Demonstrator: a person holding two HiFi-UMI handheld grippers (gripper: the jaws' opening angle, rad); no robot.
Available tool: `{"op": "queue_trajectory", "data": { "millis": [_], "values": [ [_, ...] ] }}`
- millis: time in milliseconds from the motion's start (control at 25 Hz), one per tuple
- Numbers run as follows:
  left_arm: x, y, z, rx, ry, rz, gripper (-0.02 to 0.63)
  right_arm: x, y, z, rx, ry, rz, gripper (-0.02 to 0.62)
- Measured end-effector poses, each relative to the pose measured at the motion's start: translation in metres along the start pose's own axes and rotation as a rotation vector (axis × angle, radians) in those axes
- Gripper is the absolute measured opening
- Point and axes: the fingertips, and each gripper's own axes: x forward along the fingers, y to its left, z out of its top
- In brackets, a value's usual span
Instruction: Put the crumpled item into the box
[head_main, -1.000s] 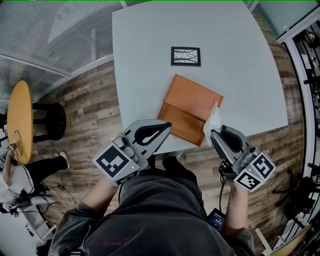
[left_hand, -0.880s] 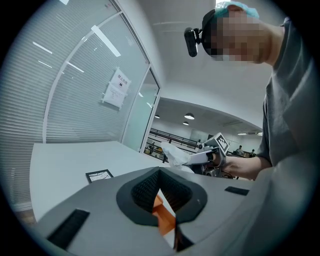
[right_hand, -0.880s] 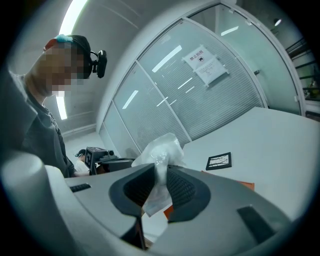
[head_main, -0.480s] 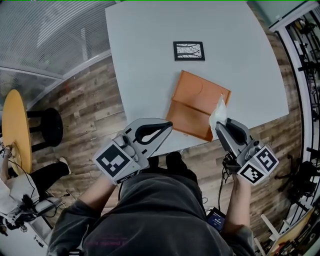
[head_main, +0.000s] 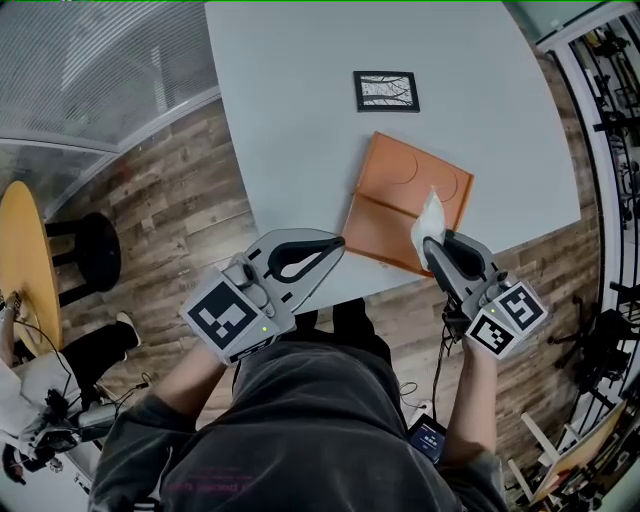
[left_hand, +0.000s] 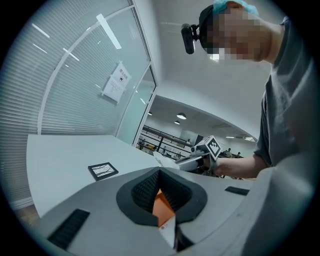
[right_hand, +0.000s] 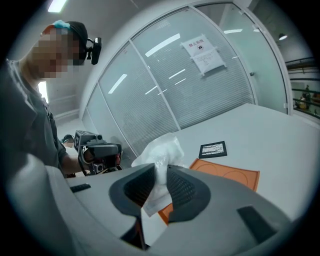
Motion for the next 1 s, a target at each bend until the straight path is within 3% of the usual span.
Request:
{"op": "queue_trajectory", "data": {
  "millis": [440, 1000],
  "values": [
    [-0.002, 0.009, -0.019, -0.034, 0.022, 0.003, 0.012, 0.023, -0.011, -0.041, 0.038, 0.096, 0.011, 0.077],
    [0.002, 0.014, -0.025, -0.074, 0.017, 0.046, 0.012, 0.040, -0.026, -0.082, -0.011, 0.251, 0.028, 0.077]
  ]
}}
